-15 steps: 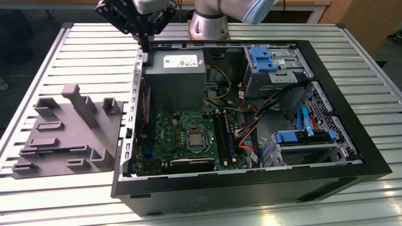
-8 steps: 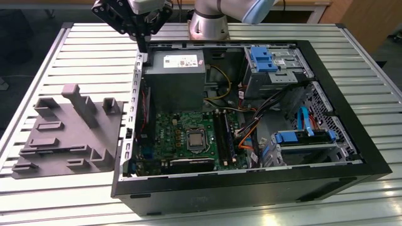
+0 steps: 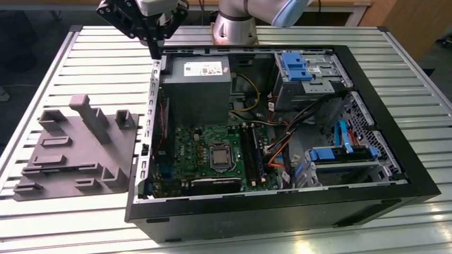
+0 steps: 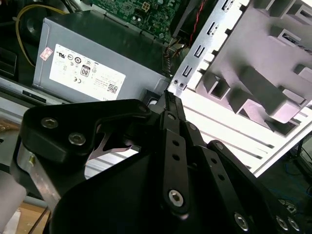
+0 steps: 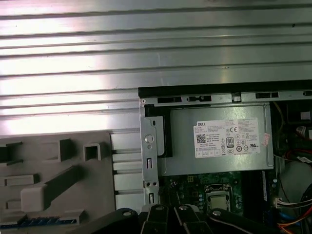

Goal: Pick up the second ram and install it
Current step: 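Reach for the second ram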

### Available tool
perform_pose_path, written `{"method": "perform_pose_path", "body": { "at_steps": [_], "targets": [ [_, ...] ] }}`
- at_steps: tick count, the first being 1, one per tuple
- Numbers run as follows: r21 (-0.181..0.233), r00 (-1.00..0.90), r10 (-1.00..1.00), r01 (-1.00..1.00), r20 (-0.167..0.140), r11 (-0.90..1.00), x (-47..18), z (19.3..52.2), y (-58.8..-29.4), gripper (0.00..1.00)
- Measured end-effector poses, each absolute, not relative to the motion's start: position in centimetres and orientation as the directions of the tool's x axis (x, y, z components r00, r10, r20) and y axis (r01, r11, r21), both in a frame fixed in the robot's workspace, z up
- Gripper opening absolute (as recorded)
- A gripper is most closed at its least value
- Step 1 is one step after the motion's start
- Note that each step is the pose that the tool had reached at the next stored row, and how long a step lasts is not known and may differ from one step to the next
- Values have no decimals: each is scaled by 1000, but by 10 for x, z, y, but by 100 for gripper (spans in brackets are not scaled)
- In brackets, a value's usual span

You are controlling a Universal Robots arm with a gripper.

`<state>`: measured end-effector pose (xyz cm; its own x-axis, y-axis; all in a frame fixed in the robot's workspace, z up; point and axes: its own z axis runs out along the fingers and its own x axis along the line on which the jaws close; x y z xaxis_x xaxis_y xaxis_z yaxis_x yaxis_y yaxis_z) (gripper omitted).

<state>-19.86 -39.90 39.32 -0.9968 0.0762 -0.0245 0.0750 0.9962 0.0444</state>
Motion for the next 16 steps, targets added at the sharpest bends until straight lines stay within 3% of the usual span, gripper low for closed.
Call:
{"method": "perform_pose_path", "body": {
  "at_steps": [16],
  "targets": [
    [44,-997,76,75,-25,996,-212,393,-399,11]
  ]
}}
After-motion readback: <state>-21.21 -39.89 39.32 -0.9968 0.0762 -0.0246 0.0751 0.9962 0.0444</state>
